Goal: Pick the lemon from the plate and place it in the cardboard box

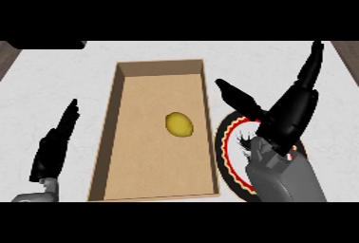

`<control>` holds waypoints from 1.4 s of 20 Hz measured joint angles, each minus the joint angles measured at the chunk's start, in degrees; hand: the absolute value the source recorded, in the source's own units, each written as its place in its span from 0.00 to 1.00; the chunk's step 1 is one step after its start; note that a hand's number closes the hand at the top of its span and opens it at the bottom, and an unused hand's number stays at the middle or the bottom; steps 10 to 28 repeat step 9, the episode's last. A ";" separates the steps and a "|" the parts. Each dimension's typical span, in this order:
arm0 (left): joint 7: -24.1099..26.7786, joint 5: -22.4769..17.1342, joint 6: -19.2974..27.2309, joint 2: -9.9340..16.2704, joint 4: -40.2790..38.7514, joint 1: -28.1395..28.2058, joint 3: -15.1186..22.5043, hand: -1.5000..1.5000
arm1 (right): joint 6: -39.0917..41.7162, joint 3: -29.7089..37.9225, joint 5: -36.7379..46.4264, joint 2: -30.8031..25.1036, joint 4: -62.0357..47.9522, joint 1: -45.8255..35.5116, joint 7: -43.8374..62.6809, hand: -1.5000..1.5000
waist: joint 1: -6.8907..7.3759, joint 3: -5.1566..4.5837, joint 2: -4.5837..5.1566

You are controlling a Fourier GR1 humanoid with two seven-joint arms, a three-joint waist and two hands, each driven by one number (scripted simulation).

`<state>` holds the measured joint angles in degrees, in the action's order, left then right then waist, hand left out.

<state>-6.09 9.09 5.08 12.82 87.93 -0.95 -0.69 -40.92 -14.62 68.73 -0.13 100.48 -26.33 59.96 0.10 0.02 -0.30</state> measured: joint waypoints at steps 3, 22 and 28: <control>-0.26 0.36 0.65 -0.39 0.07 0.31 -0.14 0.50 | -0.97 0.62 0.60 0.09 7.93 6.90 -0.23 0.00 | -0.89 0.01 -0.11; 0.26 -0.02 0.15 -0.22 0.37 0.89 -0.90 0.50 | -0.18 -0.88 -2.95 -2.76 27.34 24.44 -1.33 0.00 | -1.29 0.01 -0.09; 0.26 -0.02 0.15 -0.22 0.37 0.89 -0.90 0.50 | -0.18 -0.88 -2.95 -2.76 27.34 24.44 -1.33 0.00 | -1.29 0.01 -0.09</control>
